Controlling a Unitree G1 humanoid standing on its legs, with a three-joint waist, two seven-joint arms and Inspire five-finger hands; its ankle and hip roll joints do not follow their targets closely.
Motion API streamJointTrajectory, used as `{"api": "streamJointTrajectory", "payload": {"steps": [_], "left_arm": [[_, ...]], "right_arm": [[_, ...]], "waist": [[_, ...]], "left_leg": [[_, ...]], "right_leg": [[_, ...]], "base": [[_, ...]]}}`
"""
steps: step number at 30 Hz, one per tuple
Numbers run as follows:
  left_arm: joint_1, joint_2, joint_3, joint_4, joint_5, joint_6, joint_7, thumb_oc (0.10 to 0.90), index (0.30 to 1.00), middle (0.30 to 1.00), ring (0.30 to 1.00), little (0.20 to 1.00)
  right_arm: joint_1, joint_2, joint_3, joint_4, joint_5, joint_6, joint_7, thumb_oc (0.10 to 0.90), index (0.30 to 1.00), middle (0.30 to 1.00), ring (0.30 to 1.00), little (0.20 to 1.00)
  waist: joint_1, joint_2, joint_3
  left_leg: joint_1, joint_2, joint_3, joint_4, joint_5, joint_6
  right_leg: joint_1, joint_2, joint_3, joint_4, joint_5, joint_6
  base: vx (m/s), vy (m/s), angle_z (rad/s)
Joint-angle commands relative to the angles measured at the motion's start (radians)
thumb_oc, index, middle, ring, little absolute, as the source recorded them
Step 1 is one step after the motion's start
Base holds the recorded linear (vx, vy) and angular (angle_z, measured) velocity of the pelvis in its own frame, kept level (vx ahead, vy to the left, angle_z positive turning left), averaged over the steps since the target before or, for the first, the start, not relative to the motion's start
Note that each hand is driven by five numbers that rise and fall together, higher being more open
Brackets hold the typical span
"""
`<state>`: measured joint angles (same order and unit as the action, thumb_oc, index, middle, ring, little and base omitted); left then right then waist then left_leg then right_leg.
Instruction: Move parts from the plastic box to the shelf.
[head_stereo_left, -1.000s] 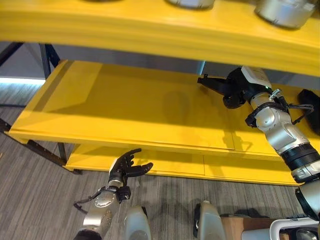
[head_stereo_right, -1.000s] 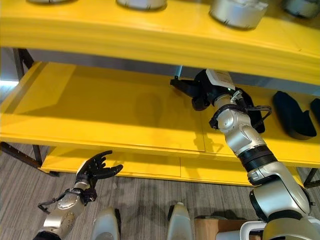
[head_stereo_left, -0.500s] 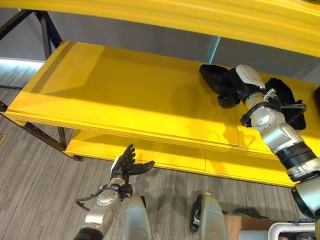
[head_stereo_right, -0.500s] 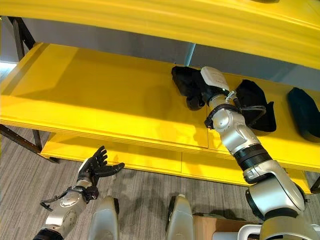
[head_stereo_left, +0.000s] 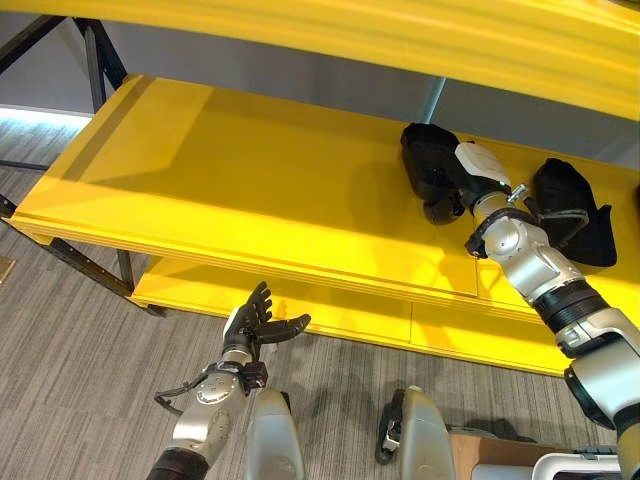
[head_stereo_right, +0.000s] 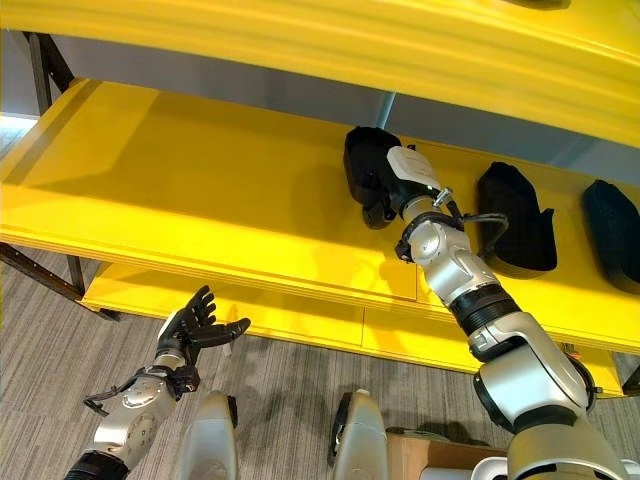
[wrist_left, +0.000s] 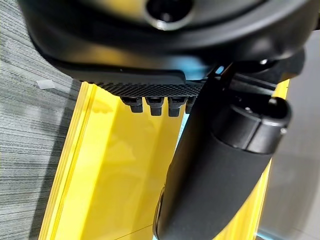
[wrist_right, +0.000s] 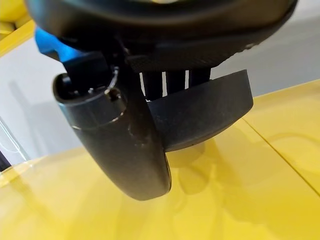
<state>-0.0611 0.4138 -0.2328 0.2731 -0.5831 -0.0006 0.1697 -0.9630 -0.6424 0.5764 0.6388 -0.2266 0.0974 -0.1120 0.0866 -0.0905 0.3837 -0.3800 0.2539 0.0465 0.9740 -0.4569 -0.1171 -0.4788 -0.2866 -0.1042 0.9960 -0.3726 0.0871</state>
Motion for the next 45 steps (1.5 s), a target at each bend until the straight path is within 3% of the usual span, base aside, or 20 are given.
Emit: {"api": "streamJointTrajectory", "payload": {"steps": [1,15,24,45], "left_arm": [[-0.059,0.033,-0.035,-0.084,-0.002,-0.103,0.005,0.900,1.000,1.000,1.000,1.000],[-0.060,0.030,-0.031,-0.081,0.005,-0.106,0.015,0.900,1.000,1.000,1.000,1.000],[-0.062,0.010,-0.023,-0.069,0.016,-0.101,0.032,0.900,1.000,1.000,1.000,1.000],[-0.033,-0.010,0.008,-0.080,0.038,-0.086,0.040,0.900,1.000,1.000,1.000,1.000]], "right_arm": [[-0.213,0.007,-0.020,0.034,0.024,-0.035,-0.086,0.400,0.300,0.300,0.300,0.300],[-0.189,0.067,-0.004,0.076,0.043,-0.028,-0.062,0.400,0.300,0.300,0.300,0.300],[-0.086,0.122,-0.021,0.076,0.058,-0.018,-0.035,0.400,0.300,0.300,0.300,0.300],[0.107,0.093,-0.094,-0.037,0.029,-0.014,-0.012,0.400,0.300,0.300,0.300,0.300]], "waist": [[0.037,-0.014,-0.052],[0.044,-0.005,-0.042],[0.034,-0.005,-0.033],[0.009,0.004,-0.021]], "left_leg": [[0.004,0.030,-0.108,-0.036,0.010,0.004],[0.004,0.026,-0.115,-0.056,0.022,0.007],[0.004,0.029,-0.117,-0.060,0.024,0.004],[-0.001,0.026,-0.113,-0.065,0.025,0.008]], "right_leg": [[0.129,-0.055,-0.008,-0.118,0.024,0.034],[0.131,-0.058,-0.016,-0.130,0.031,0.036],[0.132,-0.056,-0.015,-0.133,0.031,0.032],[0.126,-0.063,-0.016,-0.135,0.032,0.034]], "base": [[0.00,0.000,0.00],[0.00,0.000,0.00],[0.00,0.000,0.00],[0.00,0.000,0.00]]}}
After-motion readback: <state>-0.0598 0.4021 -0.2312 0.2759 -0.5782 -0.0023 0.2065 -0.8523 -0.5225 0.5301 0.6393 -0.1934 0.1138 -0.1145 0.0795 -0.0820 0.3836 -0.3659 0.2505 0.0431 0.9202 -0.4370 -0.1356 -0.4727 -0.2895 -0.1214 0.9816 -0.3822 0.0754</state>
